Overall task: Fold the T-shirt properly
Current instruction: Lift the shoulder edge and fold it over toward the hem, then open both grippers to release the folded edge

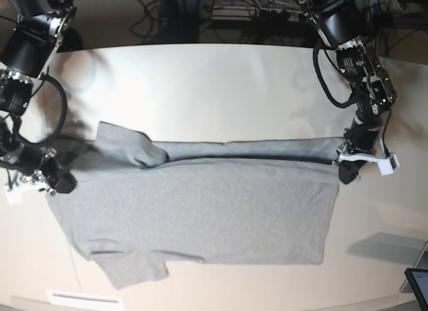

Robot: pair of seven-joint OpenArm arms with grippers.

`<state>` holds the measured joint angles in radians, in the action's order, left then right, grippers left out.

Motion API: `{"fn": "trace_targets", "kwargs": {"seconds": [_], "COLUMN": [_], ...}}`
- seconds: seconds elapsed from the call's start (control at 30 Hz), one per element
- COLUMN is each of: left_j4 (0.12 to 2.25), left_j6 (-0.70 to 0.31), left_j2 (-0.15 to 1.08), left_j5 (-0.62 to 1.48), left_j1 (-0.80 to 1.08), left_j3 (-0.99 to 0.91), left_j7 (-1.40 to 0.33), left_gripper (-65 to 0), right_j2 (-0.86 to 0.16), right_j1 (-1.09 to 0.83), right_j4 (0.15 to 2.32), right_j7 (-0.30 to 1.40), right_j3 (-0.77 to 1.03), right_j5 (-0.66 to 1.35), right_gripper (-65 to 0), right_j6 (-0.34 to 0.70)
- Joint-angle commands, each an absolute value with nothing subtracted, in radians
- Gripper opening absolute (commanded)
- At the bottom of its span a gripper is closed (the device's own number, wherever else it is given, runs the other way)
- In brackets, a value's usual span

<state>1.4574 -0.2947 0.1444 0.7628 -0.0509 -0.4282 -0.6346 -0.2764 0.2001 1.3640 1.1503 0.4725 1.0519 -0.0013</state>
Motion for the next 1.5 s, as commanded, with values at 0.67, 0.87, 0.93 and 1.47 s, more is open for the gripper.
{"fn": "trace_targets", "kwargs": {"seconds": [0.67, 0.87, 0.93, 1.47], "left_j4": [1.322, 1.322, 1.319, 1.264], "left_j6": [-0.305, -0.305, -0.306, -0.308], "left_j2": [0.222, 0.213, 0.189, 0.179], "left_j5": [0.780, 0.693, 0.611, 0.544], "left_j1": [-0.105, -0.125, -0.137, -0.170], "left_j3": [-0.344, -0.344, -0.344, -0.355], "left_j7": [-0.484, -0.484, -0.484, -0.484], "left_gripper": [-65.0, -65.0, -65.0, -65.0], "right_j2": [-0.289, -0.289, -0.289, -0.297], "right_j1": [0.234, 0.234, 0.234, 0.234], "right_j4": [1.333, 1.333, 1.333, 1.317], "right_j7": [1.086, 1.066, 1.064, 0.921], "right_j3": [0.476, 0.476, 0.476, 0.266], "right_j5": [0.881, 0.877, 0.877, 0.877], "right_gripper": [-64.9, -64.9, -64.9, -64.9], "right_j6": [0.143, 0.145, 0.145, 0.145]}}
